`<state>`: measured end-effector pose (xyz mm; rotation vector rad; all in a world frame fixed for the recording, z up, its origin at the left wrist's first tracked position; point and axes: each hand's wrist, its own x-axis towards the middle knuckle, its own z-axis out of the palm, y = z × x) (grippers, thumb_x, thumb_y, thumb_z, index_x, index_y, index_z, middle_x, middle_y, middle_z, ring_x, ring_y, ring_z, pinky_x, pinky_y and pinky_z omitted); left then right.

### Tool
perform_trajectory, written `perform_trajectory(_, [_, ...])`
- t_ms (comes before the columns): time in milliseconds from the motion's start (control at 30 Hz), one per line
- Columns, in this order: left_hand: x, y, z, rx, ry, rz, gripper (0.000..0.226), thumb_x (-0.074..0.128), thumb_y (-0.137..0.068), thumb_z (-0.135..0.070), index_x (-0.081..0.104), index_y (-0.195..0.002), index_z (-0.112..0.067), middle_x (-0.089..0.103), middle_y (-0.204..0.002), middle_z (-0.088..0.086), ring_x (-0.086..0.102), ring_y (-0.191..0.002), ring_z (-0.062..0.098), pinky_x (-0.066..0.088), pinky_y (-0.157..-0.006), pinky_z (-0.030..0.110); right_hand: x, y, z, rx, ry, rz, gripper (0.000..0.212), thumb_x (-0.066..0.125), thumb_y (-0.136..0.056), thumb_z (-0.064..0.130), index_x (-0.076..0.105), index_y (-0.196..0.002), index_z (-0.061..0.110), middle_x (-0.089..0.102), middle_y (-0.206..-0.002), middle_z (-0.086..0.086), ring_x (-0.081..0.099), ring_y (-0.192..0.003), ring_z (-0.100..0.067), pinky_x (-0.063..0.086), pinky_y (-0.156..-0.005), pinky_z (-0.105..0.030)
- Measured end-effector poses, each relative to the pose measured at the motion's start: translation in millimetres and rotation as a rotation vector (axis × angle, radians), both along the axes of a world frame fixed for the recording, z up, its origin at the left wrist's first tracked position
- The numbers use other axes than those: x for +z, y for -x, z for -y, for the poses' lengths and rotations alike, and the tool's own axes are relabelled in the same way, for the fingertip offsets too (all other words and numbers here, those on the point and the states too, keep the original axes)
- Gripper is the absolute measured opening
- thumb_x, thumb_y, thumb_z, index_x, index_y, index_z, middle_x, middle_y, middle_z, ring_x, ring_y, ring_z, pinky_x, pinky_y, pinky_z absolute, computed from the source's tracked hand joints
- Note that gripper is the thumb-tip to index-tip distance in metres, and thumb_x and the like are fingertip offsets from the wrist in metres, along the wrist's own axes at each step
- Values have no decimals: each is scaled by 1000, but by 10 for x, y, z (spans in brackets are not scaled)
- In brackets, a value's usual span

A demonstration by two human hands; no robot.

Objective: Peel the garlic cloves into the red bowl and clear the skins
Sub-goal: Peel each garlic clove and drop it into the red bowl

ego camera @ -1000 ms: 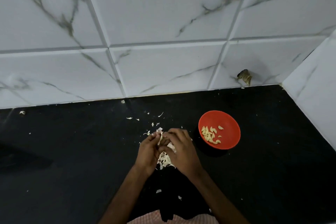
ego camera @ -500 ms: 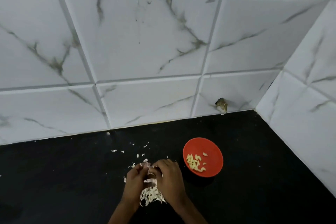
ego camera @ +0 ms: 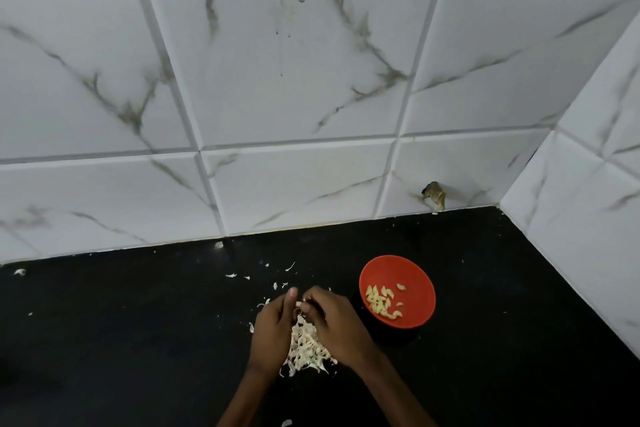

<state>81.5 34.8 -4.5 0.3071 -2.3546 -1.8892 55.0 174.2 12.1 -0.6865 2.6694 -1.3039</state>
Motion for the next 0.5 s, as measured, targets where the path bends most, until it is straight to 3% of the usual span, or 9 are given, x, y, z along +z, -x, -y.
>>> perform_trajectory(100, [24,-3,19,-4,65,6,48,42,-99,-48,46,-58,-25,38,-53,-7,34,-53,5,28,-51,23,68,8,-29,85,-93,-21,20,44,-107,30,59,-102,18,60,-86,9,57,-77,-6,48,-69,-27])
perform_trajectory(233, [28,-28,-25,51,58,28,52,41,-98,-50,44,-61,-13,35,-55,-2,32,-55,11,27,-53,30,132,35,-32,88,-93,-5,15,49,-103,25,62,-100,17,60,-78,10,55,-66,-5,42,-60,-19])
perform_trajectory(333, [17,-23,-10,77,128,13,55,42,-101,-45,48,-66,-4,40,-53,-5,35,-51,8,28,-52,29,160,30,-1,69,-85,0,15,51,-99,21,62,-93,13,62,-73,5,54,-59,-7,41,-55,-22])
perform_trajectory(500, [4,-24,-46,30,274,9,41,45,-106,-33,59,-71,-17,56,-56,-9,48,-50,4,33,-52,22,155,70,34,19,-200,-65,19,46,-101,23,52,-84,17,55,-68,6,51,-57,-9,35,-56,-20])
